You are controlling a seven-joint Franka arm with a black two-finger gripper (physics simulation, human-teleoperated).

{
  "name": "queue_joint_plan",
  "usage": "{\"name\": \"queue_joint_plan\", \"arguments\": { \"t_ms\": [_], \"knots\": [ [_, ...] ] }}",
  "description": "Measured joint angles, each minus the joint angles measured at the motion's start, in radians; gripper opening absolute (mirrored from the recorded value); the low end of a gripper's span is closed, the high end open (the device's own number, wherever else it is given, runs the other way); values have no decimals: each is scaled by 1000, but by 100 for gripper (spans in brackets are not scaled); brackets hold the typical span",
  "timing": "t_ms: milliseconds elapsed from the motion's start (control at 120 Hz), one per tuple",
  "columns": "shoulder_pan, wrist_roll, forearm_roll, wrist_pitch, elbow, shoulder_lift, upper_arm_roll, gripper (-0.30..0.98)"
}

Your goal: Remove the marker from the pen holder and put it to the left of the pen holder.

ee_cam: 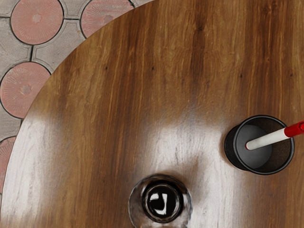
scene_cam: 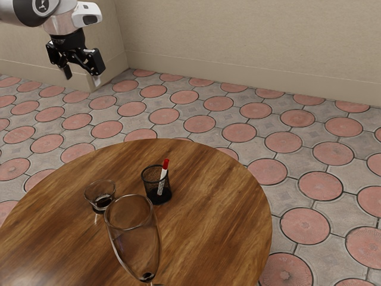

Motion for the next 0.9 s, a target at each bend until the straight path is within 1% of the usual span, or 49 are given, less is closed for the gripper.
{"name": "queue_joint_plan", "arguments": {
  "t_ms": [117,233,267,300,350,383,433,458,492,533,617,700,767,900],
  "knots": [
    [0,1,1,0,-3,-1,-1,69],
    [19,6,-36,-13,-3,-6,-11,69],
    [46,20,-23,-34,-1,-11,-39,69],
    [65,41,4,-57,-5,-1,-73,69],
    [53,75,36,-85,-14,80,-97,69],
    [6,99,51,-100,-18,152,-101,69],
    [-163,132,68,-108,-58,217,-102,69],
    [-229,148,75,-101,-96,233,-103,68],
    [-276,168,81,-83,-144,242,-104,68],
    [-298,186,88,-60,-178,248,-103,68],
    [-302,205,94,-12,-180,275,-82,68],
    [-242,217,92,21,-86,363,-62,68],
    [-203,221,74,40,-26,433,-58,68],
    [-198,174,39,63,-20,463,-55,69]
  ]
}}
